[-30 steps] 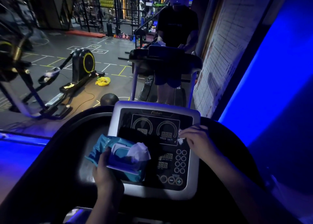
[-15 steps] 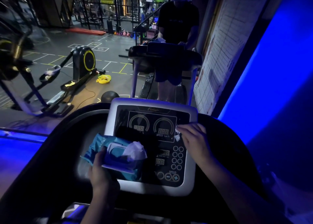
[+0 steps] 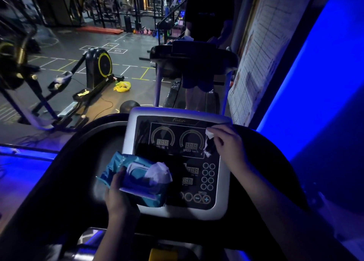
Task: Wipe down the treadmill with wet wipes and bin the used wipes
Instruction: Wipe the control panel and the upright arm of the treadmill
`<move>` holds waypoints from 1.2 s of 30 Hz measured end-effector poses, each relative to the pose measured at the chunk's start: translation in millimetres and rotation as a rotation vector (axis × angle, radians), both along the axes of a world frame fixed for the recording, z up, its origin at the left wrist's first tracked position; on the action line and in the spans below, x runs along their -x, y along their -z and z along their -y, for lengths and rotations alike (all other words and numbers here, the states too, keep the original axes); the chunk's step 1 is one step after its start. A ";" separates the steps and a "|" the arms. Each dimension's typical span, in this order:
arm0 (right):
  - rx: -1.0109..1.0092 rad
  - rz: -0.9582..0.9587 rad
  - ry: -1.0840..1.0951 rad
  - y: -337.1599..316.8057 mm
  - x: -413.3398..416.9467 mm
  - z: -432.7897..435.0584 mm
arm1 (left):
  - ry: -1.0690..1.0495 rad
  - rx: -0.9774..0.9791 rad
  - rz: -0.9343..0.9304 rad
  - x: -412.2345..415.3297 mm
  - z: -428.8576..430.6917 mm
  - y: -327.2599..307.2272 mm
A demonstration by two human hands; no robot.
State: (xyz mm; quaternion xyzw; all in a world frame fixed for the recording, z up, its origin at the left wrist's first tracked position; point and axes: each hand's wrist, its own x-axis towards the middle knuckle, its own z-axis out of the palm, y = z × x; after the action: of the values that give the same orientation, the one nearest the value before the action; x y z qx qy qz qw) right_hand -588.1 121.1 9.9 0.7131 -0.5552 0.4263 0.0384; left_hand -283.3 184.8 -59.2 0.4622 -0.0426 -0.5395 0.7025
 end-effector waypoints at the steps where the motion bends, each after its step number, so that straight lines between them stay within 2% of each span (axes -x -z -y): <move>1: 0.006 -0.042 -0.011 5.5 -1.7 -0.3 | 0.006 -0.001 -0.005 2.3 -0.4 -3.3; 6: -0.016 -0.272 -0.107 29.1 -4.2 -24.8 | 0.011 0.011 -0.011 5.0 -0.2 -9.0; 9: -0.049 -0.318 -0.160 34.0 -1.7 -34.9 | 0.025 0.009 -0.006 3.1 0.4 -9.6; 12: -0.060 -0.121 -0.141 28.2 2.0 -38.3 | 0.021 0.008 -0.027 -1.6 -0.7 -8.6; 15: -0.030 0.121 0.018 12.4 7.0 -34.2 | 0.024 0.028 -0.005 -5.1 -0.5 -5.3; 17: -0.049 0.111 0.059 5.8 8.7 -25.9 | 0.029 0.036 -0.001 -5.4 0.1 -2.2; 22: 0.001 -0.091 0.075 21.5 1.8 -22.7 | 0.035 0.013 -0.043 -5.9 -2.0 -7.3; 25: -0.001 -0.092 0.093 37.5 -7.9 -36.6 | 0.048 0.016 -0.038 -6.0 -2.4 -5.4; 28: -0.051 -0.096 0.016 53.1 -23.4 -54.8 | 0.040 0.035 -0.038 -6.6 -2.6 -5.7; 32: -0.075 0.097 0.005 43.3 -24.9 -58.7 | 0.045 0.024 -0.020 -8.1 -1.1 -12.0; 36: 0.018 0.296 0.026 8.5 -14.3 -44.7 | 0.061 0.032 -0.028 -11.6 0.6 -11.8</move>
State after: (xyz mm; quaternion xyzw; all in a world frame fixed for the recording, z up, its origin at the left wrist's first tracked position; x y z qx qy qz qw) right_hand -573.8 165.8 1.4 0.6347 -0.5602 0.5314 -0.0320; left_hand -271.7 184.2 -47.4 0.4417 -0.0552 -0.5663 0.6936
